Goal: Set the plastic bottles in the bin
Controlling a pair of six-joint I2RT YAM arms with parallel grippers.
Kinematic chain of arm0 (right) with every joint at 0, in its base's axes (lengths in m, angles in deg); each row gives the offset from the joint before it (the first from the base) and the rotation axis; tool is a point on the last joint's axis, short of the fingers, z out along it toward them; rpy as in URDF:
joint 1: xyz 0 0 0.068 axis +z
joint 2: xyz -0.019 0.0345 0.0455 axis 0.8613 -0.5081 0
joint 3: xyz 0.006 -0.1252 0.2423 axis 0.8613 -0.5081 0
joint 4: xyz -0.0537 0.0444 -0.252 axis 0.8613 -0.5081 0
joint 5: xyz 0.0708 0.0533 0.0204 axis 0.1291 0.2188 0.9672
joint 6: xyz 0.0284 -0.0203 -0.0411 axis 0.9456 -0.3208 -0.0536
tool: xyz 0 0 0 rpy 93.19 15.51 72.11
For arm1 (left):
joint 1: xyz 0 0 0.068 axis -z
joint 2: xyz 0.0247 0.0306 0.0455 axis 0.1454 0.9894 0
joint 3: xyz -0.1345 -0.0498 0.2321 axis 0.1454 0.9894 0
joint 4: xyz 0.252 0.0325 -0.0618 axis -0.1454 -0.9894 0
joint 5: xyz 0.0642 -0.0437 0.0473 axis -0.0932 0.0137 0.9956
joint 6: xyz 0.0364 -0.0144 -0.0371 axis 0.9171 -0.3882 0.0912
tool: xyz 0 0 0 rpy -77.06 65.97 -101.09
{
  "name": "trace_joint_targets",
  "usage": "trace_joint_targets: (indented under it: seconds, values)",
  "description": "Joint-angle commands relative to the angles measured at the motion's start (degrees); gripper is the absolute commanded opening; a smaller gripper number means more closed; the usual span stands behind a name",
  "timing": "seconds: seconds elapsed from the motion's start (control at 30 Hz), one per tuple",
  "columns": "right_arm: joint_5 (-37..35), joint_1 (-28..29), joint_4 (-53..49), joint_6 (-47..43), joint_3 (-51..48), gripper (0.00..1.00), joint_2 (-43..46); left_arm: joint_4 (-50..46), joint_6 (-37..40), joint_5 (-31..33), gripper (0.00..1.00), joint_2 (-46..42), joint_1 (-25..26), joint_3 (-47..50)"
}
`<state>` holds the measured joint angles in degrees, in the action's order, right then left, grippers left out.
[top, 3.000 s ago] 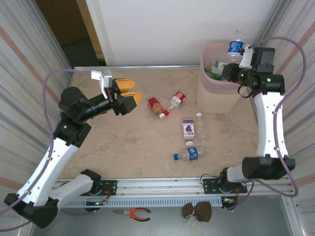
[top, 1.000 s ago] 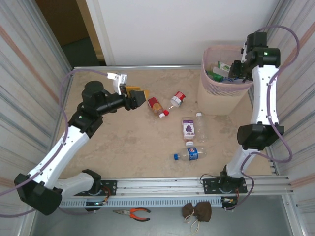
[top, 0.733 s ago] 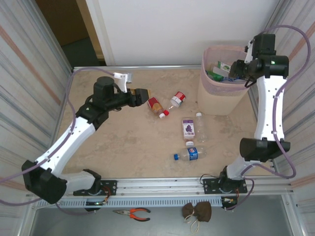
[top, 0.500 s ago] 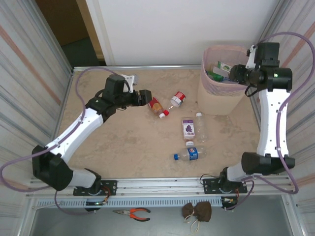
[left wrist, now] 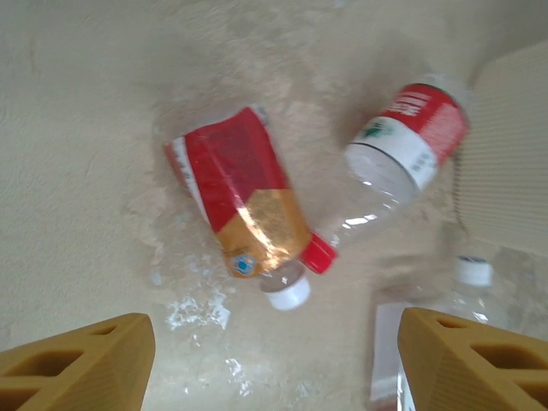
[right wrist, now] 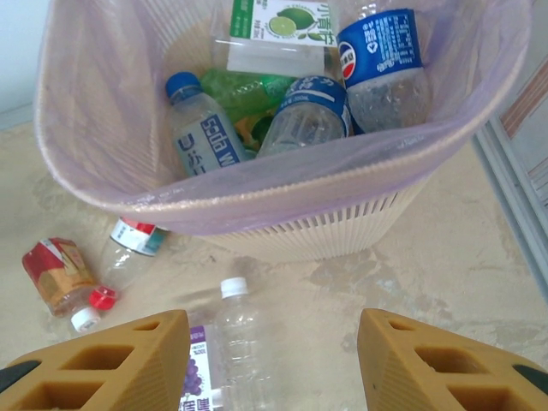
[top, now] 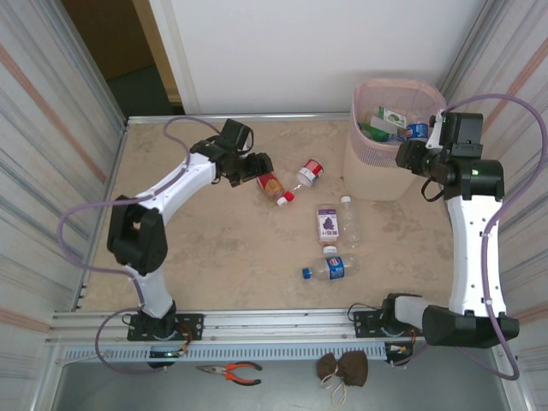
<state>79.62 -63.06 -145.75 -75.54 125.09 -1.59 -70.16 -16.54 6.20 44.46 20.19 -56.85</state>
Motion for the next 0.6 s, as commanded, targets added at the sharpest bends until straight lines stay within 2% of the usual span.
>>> trace_joint_targets:
  seconds: [0.0, 0.13, 0.57]
  values:
    - [0.4, 0.1, 2.0, 1.2, -2.0, 0.53, 2.6, -7.4, -6.6, 5.8, 0.78, 4.0, 1.2, -5.8]
    - [0.9, -0.1, 2.4, 1.2, -2.8, 0.53, 3.4, -9.6, -10.1, 7.9, 0.83, 9.4, 1.8, -10.7]
    - [3.0, -0.2, 3.7, 0.9, -2.7, 0.53, 3.7, -11.2, -15.5, 7.1, 0.83, 22.7, 1.7, -21.5]
